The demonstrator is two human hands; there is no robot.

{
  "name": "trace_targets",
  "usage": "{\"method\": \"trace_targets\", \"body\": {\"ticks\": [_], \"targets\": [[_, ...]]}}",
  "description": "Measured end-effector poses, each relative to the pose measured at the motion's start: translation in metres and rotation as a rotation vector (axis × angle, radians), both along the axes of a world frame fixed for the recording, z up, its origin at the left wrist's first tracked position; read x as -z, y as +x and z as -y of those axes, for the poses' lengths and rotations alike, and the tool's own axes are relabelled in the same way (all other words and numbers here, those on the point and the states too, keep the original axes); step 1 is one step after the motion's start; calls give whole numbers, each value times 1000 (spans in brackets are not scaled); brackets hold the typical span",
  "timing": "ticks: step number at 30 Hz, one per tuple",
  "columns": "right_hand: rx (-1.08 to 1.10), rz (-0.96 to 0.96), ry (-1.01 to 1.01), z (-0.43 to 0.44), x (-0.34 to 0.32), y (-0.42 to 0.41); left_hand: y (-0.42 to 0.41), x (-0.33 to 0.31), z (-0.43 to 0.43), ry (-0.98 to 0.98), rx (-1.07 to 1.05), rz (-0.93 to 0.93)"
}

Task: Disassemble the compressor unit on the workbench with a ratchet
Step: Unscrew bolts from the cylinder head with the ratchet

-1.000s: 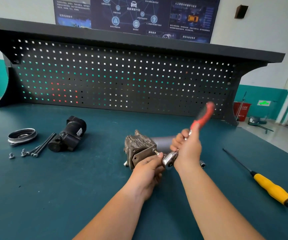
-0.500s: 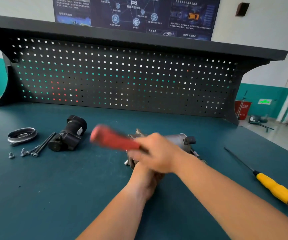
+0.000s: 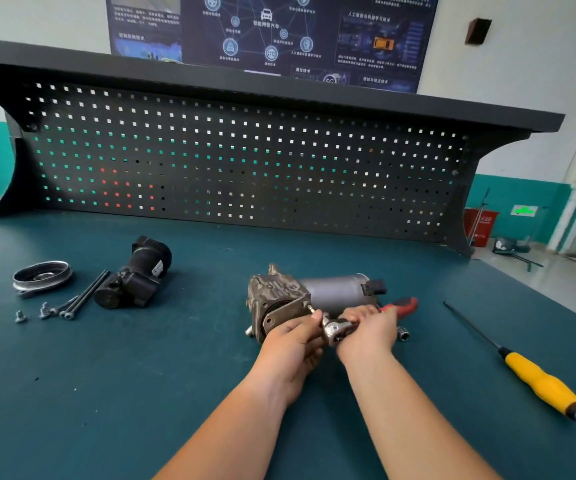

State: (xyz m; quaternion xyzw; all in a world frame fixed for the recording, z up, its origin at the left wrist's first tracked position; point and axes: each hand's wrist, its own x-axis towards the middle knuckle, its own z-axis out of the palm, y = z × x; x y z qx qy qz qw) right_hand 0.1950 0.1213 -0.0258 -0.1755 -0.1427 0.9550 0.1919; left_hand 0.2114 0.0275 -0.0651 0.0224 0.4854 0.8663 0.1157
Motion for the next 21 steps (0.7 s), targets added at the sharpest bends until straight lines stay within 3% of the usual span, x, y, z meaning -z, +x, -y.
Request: {"method": "trace_targets", "body": {"ticks": [3,6,10,11,12,13,14,17,19,21], "targets": [[7,6,260,5,-5,-3,-1,-1,0,8,-30,32],[33,-164,779,14,-23,0,-3,6,2,-38,-20,35],[-138,-538,2203,39,-27,16,-3,-3,-6,140,-114,-34],[-164,-556,2489,43,-24,16,-2,-14,-9,386,-230,-74],[-162,-561,2614,46,-21,16,-6,-21,-9,568,-351,-129],[-141,-574,2564,48,-20,17,-9,-26,-6,700,-398,-133],[-118,-574,2367,47,-19,17,-11,-24,-3,691,-352,-129],[11,-390,1388,37,-22,14,-2,-4,2,99,-61,36],[47,-139,720,22,-21,6,-4,2,6,17,-52,90],[33,51,283,13,-13,3,-2,-5,4,43,-47,92]]}}
